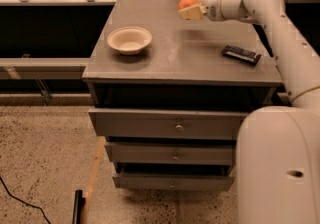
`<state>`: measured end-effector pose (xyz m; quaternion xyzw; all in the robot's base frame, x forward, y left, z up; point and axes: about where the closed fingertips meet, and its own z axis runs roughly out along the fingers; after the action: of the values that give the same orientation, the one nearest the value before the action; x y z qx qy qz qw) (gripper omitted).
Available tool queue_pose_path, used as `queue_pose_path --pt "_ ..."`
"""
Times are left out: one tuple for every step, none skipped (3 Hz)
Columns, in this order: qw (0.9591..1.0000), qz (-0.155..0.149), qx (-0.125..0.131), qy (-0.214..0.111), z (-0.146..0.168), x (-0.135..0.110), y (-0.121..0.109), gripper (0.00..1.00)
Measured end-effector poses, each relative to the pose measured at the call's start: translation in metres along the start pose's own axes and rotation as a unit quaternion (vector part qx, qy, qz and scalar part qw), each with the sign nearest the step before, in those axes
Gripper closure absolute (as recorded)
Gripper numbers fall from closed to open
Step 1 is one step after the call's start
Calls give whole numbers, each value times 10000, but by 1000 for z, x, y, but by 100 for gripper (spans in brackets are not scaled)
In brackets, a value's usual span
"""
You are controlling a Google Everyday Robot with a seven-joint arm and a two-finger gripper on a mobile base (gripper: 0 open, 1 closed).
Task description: Move orange near rxbar blueberry
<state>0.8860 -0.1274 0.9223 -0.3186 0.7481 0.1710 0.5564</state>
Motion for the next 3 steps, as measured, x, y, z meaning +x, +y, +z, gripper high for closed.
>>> queue_pose_path --pt "9996 87 189 172 -52 3 0 100" --pt "9983 2 511 297 -101 3 7 100" --pt "9965 6 677 484 -121 25 25 100"
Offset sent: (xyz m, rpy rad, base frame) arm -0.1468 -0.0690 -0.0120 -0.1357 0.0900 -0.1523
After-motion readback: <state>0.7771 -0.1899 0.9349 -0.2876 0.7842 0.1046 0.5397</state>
